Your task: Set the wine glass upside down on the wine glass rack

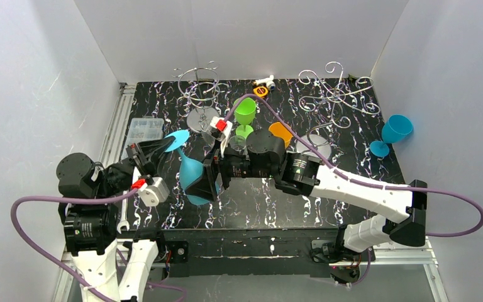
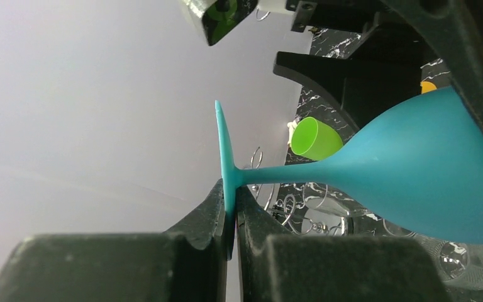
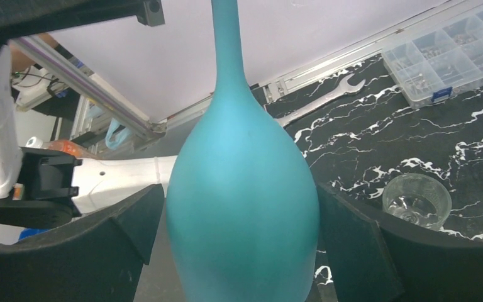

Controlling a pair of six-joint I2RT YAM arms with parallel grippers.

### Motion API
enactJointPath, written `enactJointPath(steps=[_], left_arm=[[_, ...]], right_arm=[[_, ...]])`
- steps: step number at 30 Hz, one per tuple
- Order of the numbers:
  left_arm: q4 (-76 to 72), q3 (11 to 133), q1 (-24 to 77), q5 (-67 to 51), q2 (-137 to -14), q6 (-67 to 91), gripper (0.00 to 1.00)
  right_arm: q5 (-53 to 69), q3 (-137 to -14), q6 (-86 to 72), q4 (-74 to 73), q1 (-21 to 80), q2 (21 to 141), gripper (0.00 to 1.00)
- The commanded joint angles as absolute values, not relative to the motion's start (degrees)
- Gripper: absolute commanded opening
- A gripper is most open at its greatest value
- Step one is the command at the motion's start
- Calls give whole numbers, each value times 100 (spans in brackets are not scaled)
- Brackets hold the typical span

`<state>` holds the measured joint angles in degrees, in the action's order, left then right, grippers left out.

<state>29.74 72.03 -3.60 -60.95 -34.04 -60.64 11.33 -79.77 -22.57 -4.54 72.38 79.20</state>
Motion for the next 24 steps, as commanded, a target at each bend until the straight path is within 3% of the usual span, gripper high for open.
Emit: enactJointPath(steps=[1,5,8,11,14,16,17,24], left_arm=[[2616,7448,-345,-6100,-3648,-6061,0],[2390,7354,-348,-6071,-3644,-5897,0],[2256,7263,-345,-6120,-3614,-5669,0],[2207,7306,-346,-6086,-3627,-5189,25],[2207,7285,-343,-6090,-3571,-5009,38],[2182,7216,-343,-6044,-3513,-4830,89],[2191,7199,-343,-6000,-3503,-4713,97],[3251,7484,-345,-5488,-3813,-4172,98]], right_arm=[[811,-7541,-2390,346,7286,7575,98],[707,-7056,-2548,614,7286,7357,97],[669,-7105,-2498,509,7319,7467,86],[247,-7057,-2411,582,7321,7329,71],[-427,-6753,-2264,883,7321,6950,56],[-759,-6667,-2103,826,7321,6727,54],[-1010,-6644,-2026,714,7321,6626,54],[-3203,-5497,-1703,11,7329,4860,57]])
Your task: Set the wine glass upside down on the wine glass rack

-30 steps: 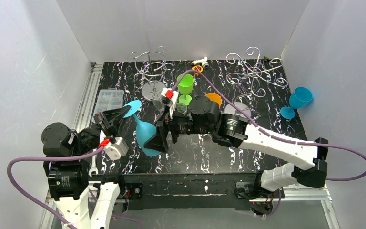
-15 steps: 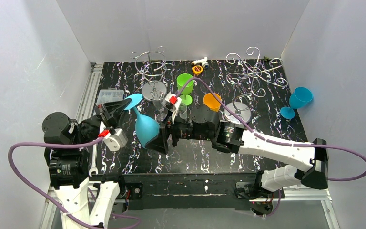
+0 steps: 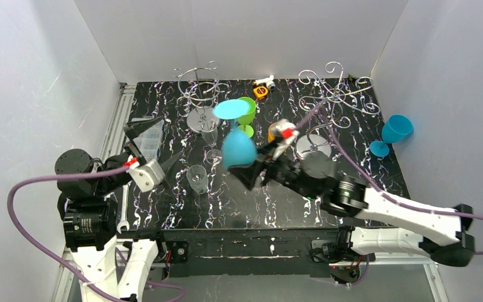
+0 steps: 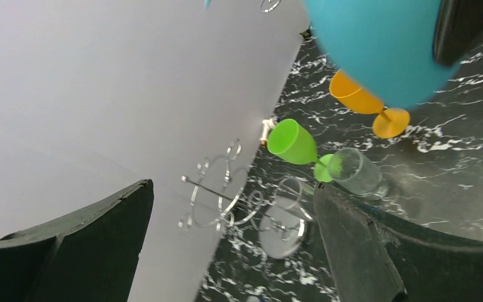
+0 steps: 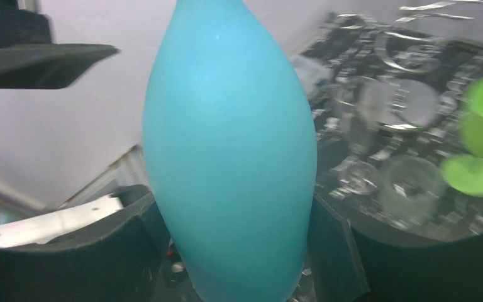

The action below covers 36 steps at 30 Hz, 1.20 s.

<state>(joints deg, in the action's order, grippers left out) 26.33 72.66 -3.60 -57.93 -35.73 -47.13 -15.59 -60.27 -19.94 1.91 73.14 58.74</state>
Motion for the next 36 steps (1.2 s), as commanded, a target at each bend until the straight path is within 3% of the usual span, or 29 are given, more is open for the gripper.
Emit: enactJointPath(steps=[1,10,22,36], left_arm=[[3286,7455,-347,-5422,-3830,-4097,98],[3305,7048,-349,-5239,-3749,-3639,98],[2926,6614,-345,-5247,-3732,-3343,98],[2354,6184,-343,-5261,-3835,-3237,98]], right_arm=[[-3550,-5337,-1652,-212,7323,4575,57],[-5654,-4639,-1611,-1649,7321,2765,54],[-7133,-4224,-2128,-3001,7321,2014,52],[-7634,-3828,-1936,-1665,7317,3096,53]])
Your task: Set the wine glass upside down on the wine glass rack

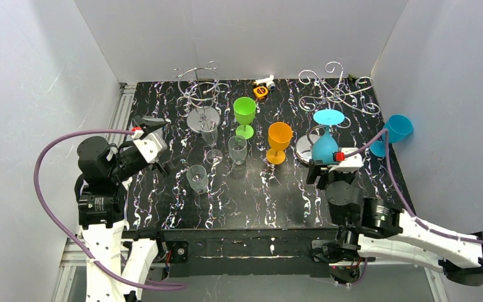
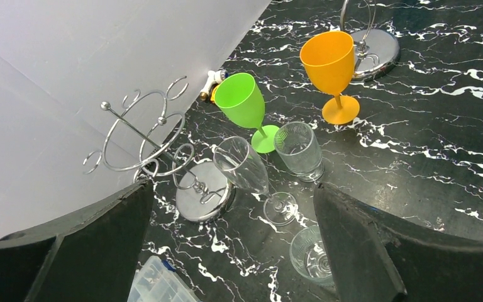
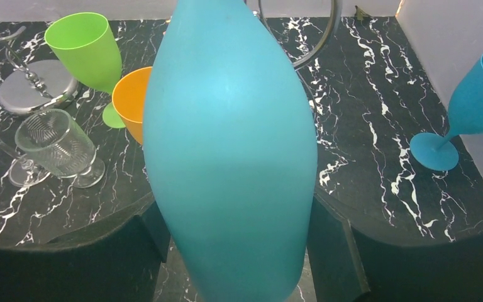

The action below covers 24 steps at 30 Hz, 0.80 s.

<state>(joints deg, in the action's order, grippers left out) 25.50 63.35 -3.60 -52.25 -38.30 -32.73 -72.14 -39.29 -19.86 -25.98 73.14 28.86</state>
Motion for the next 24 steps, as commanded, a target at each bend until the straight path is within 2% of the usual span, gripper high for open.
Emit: enactJointPath(steps=[1,8,13,16,24], left_arm=[[2337,6153,-351,-5250,-3832,-3247,98],[2252,6088,-345,-5232,-3854,-3169,98],[2233,6082,-345,-5161,-3869,-3103,98],[2237,6084,-348,-5101,-3821,-3113,98],[2268,6008,-348,-5054,-3733,-3130,98]], right_arm=[[-7678,-3791,-1904,-1503,7315,3134,53],[-7325,-3663,-1677,-488,6862,3762,53],[-5557,-4020,-2084,-423,5098,4426,53],[-4850,-3994,-2077,-168,4479,4422,53],[-3941,-3969,-1987,307,4326,4752,52]])
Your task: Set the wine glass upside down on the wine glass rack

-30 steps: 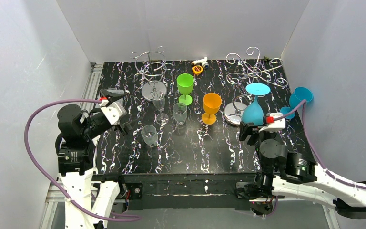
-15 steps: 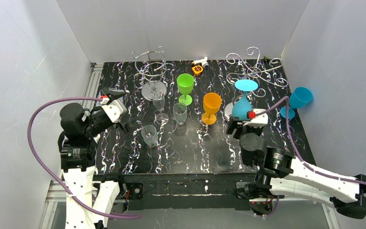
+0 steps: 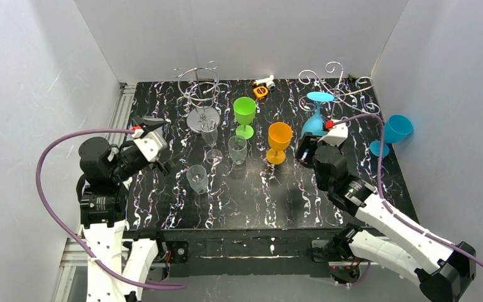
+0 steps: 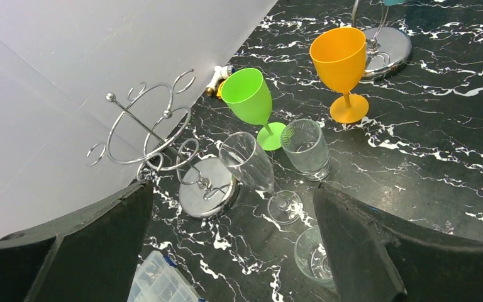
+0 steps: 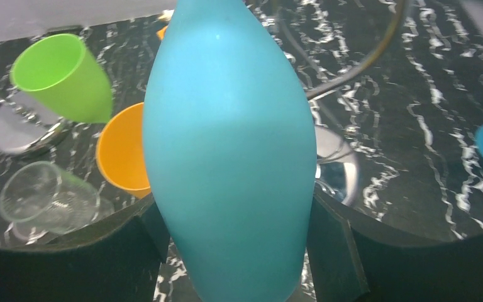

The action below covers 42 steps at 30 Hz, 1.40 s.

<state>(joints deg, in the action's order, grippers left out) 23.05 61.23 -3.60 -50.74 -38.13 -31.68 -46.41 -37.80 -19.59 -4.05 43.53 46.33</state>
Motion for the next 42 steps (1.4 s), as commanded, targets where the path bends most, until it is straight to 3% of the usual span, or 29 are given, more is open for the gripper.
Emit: enactJointPath(steps=[1,13,42], left_arm=[[2272,5978,-350,-5047,-3713,-3148,98],[2407,5853,-350,-4949,-3602,-3354,98],[2373,5928,-345,-4986,-3621,-3183,98]], right_arm=[[-3858,-3939,-1982,409,4324,4800,52],[-3262,-3936,-1918,1010,4201,5291,50],[-3060,-3227,-2097,389,4263,3932,50]])
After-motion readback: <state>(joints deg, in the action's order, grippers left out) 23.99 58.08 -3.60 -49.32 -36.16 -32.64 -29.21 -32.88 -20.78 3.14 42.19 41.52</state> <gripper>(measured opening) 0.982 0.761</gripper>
